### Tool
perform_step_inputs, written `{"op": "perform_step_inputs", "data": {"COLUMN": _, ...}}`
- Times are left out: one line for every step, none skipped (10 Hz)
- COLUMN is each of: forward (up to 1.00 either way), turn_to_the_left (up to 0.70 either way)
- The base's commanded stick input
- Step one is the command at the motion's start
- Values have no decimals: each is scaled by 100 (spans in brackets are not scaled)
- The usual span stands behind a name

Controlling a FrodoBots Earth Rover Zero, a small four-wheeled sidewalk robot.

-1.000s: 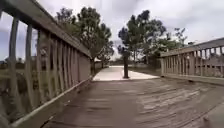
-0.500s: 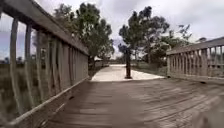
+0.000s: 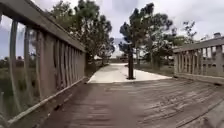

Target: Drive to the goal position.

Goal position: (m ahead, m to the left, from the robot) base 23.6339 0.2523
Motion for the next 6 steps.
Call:
{"op": "perform_step_inputs", "data": {"forward": 85, "turn_to_the_left": 0}}
{"op": "perform_step_inputs", "data": {"forward": 85, "turn_to_the_left": 0}}
{"op": "perform_step_inputs", "data": {"forward": 85, "turn_to_the_left": 0}}
{"op": "perform_step_inputs", "data": {"forward": 85, "turn_to_the_left": 0}}
{"op": "perform_step_inputs", "data": {"forward": 85, "turn_to_the_left": 0}}
{"op": "perform_step_inputs", "data": {"forward": 85, "turn_to_the_left": 0}}
